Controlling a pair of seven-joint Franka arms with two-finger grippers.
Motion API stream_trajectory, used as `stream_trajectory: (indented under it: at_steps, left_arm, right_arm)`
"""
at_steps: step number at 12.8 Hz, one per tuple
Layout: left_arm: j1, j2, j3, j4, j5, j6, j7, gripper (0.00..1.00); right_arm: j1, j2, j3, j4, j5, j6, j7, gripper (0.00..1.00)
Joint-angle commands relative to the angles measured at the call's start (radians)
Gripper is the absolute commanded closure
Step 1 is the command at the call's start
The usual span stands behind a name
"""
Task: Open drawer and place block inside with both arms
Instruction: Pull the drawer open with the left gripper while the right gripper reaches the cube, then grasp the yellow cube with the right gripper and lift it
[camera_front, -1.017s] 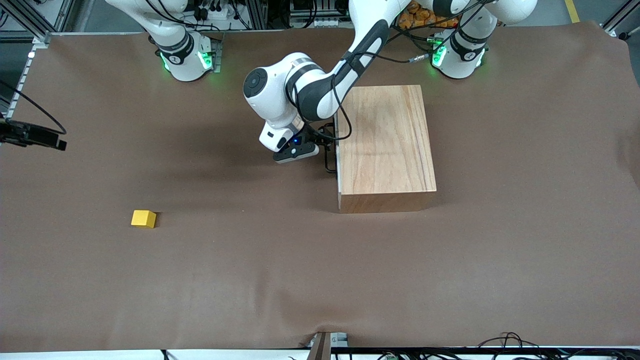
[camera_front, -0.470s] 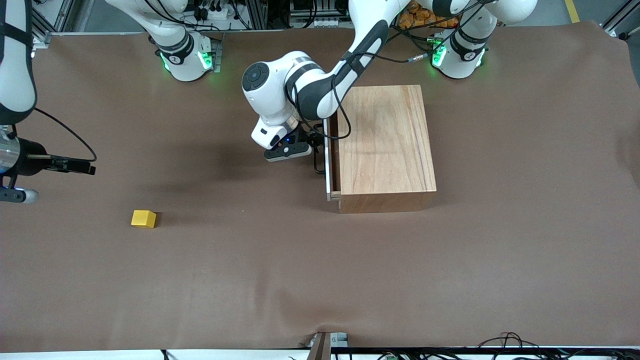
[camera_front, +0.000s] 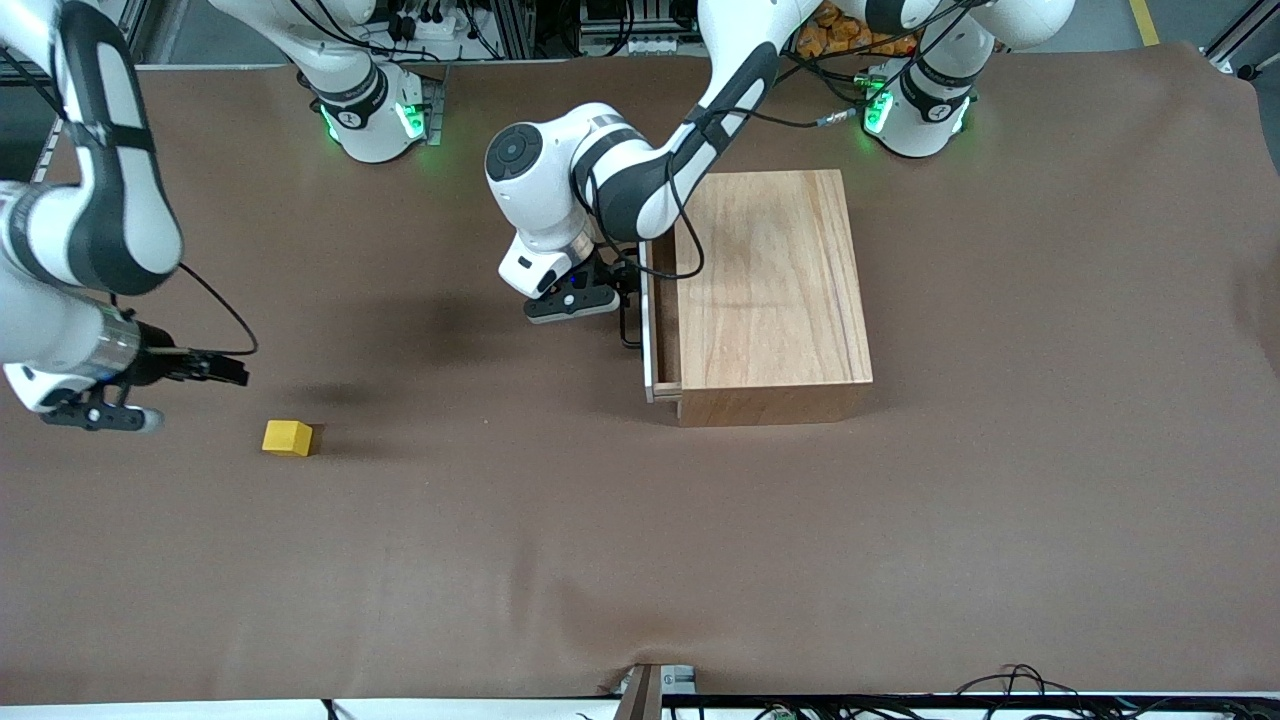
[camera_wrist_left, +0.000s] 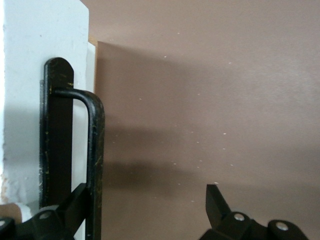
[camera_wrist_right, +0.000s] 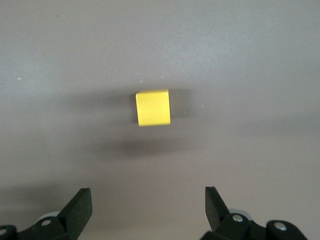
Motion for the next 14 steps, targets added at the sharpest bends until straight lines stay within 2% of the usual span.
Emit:
stream_trajectory:
  at_steps: [1, 4, 8, 14]
  left_arm:
    - [0.002, 0.022, -0.004, 0.03, -0.037, 0.049, 0.012, 0.0]
    - [0.002, 0.022, -0.005, 0.03, -0.038, 0.063, 0.01, 0.0]
    - [0.002, 0.022, -0.005, 0.03, -0.067, 0.084, 0.01, 0.0]
    - [0.002, 0.022, -0.005, 0.03, -0.124, 0.139, 0.01, 0.0]
  right_arm:
    - [0.007, 0.084, -0.002, 0.011, -0.017, 0.096, 0.008, 0.0]
    - [0.032, 0.172, -0.005, 0.011, -0.032, 0.199, 0.103, 0.0]
    - [0.018, 0.259, -0.005, -0.001, -0.034, 0.355, 0.103, 0.0]
    - [0.015, 0.298, -0.003, -0.039, -0.034, 0.456, 0.08, 0.0]
